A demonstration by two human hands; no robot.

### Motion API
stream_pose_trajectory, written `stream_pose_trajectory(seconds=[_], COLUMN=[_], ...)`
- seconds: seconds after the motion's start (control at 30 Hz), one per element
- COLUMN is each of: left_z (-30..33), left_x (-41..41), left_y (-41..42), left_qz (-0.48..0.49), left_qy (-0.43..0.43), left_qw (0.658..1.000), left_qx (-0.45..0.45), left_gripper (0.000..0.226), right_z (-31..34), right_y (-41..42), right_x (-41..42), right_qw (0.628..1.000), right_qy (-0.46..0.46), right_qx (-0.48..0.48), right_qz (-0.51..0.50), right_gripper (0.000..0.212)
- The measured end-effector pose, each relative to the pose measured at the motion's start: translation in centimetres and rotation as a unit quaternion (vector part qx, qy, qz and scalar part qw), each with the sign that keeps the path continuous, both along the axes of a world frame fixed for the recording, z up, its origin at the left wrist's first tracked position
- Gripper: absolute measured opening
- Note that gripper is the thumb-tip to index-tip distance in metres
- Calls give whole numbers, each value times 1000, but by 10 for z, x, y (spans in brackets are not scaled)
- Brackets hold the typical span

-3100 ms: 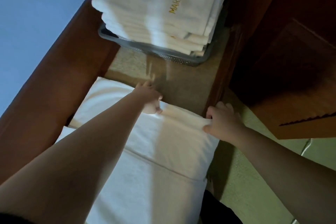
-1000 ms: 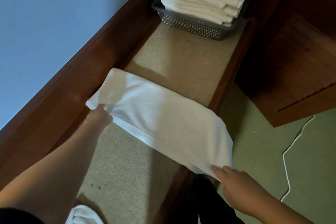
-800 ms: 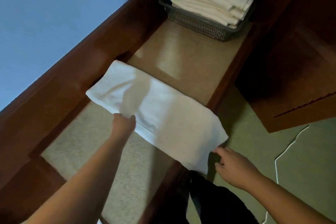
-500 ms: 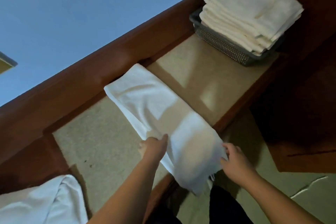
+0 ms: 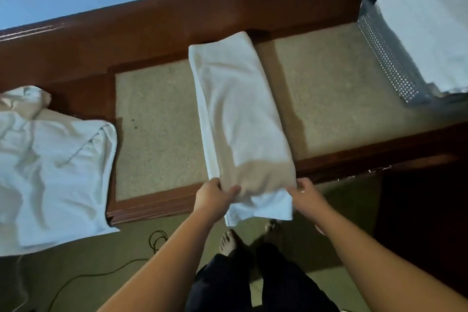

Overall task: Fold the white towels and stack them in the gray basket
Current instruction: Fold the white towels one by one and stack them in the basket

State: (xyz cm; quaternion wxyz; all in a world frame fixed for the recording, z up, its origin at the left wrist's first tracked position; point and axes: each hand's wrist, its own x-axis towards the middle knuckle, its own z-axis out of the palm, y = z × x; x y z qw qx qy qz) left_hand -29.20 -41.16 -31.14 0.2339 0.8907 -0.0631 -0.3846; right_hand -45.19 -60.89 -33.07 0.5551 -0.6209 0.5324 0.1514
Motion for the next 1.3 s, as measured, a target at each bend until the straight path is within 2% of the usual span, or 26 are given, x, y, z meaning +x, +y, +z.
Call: stream_pose_trajectory(seconds=[0.13, 0.3, 0.47, 0.53, 0.63, 0.67, 0.73, 0.77, 0.87, 0.93, 0.97, 1.0, 1.07, 1.13, 1.23, 1.3], left_z=[-12, -28, -46, -50, -52, -51, -48, -46, -29, -13, -2, 10, 35, 63, 105, 134], left_x=[-26, -41, -58, -62, -69, -72, -76, -79, -86, -89, -90, -90, -87, -82, -70, -58], left_y=[25, 40, 39, 37, 37, 38, 41, 43, 52, 58, 60, 61, 64, 64, 58, 51], left_qz=[57, 84, 130, 162, 215, 225, 249, 265, 300, 313, 315, 315, 308, 301, 296, 292], left_qy=[-14, -4, 119, 157, 213, 224, 232, 229, 207, 206, 204, 195, 166, 129, 68, 16], left_qw=[998, 996, 984, 974, 947, 940, 926, 919, 907, 898, 894, 895, 902, 910, 917, 920], left_qx=[5, 1, 33, -14, -105, -124, -164, -180, -212, -233, -243, -247, -253, -254, -258, -260], left_gripper=[35, 41, 108, 114, 105, 99, 94, 93, 84, 87, 86, 81, 66, 60, 58, 48], right_z=[-6, -14, -12, -11, -12, -8, -5, -2, 19, 36, 48, 59, 84, 116, 160, 180], right_y=[-1, 2, 4, 5, 4, 5, 5, 5, 8, 7, 7, 5, 0, -4, -12, -18], right_x=[-4, -6, -13, -16, -24, -28, -36, -40, -51, -56, -57, -57, -53, -46, -33, -23], right_qw=[998, 998, 998, 998, 998, 998, 996, 994, 993, 994, 993, 991, 986, 979, 969, 965], right_qy=[4, -31, -33, -33, -29, -36, -50, -61, -70, -72, -82, -98, -133, -181, -222, -231], right_qx=[-43, -44, -16, -6, 22, 39, 75, 90, 83, 74, 79, 87, 96, 87, 67, 62], right_qz=[43, 24, 46, 54, 50, 43, 24, 22, 38, 45, 37, 25, 1, 27, 81, 109], right_gripper=[28, 21, 19, 19, 26, 38, 82, 94, 80, 80, 72, 64, 61, 57, 33, 17])
